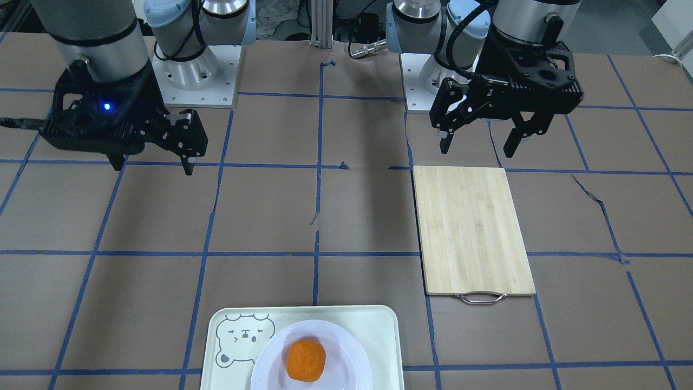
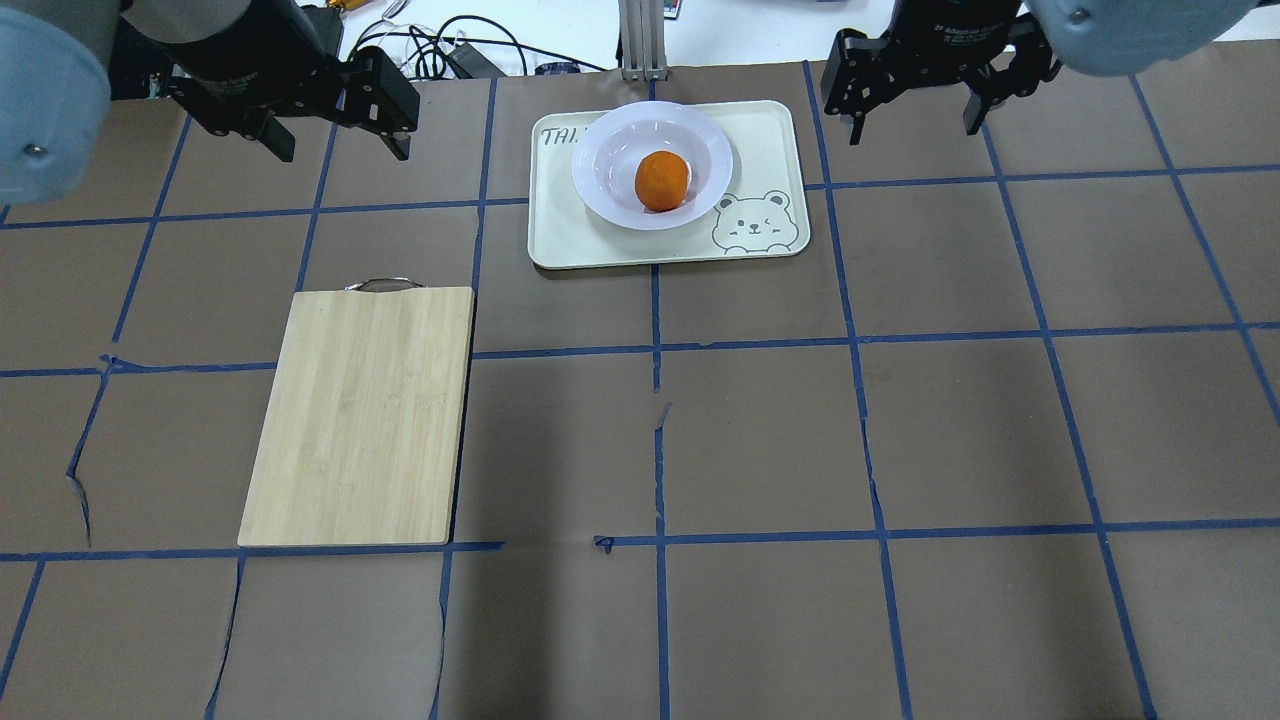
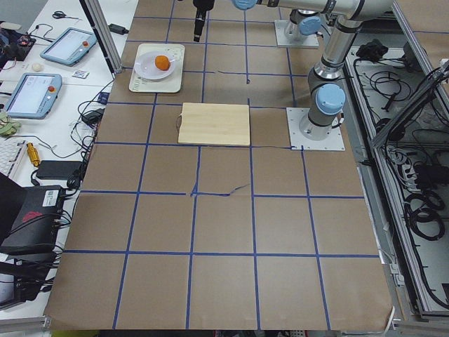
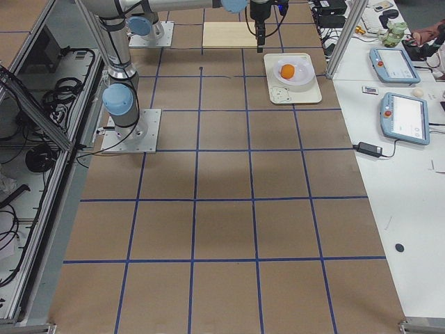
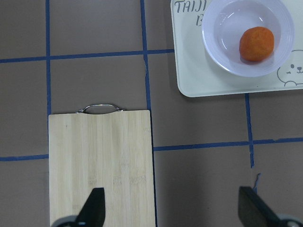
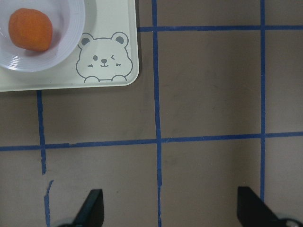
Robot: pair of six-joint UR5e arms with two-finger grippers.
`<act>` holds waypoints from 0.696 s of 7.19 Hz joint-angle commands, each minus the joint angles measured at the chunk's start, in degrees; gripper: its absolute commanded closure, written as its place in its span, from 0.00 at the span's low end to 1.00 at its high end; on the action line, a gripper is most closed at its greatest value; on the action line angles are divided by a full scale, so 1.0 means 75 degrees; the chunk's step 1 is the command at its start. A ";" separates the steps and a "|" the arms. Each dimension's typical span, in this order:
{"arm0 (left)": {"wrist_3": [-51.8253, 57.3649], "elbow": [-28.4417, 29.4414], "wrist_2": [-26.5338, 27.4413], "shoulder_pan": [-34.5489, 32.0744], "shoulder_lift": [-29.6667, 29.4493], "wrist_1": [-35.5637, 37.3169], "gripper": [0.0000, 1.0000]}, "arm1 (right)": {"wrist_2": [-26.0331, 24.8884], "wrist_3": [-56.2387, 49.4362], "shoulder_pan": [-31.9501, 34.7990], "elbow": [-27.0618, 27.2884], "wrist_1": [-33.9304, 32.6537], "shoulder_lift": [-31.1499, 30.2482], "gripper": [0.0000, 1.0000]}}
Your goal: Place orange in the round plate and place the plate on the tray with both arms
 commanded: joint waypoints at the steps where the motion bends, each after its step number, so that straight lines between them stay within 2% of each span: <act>1: 0.0004 -0.0013 0.0035 0.0026 0.0025 -0.0510 0.00 | 0.0203 -0.0602 0.0003 0.0088 0.0056 -0.0330 0.00; 2: 0.0004 -0.0002 0.0035 0.0014 0.0025 -0.0502 0.00 | 0.0588 -0.0630 -0.0066 0.0263 -0.0002 -0.0330 0.00; 5: -0.0066 -0.0013 0.0035 0.0026 0.0025 -0.0466 0.00 | 0.0651 -0.0665 -0.0102 0.0768 -0.0155 -0.0365 0.00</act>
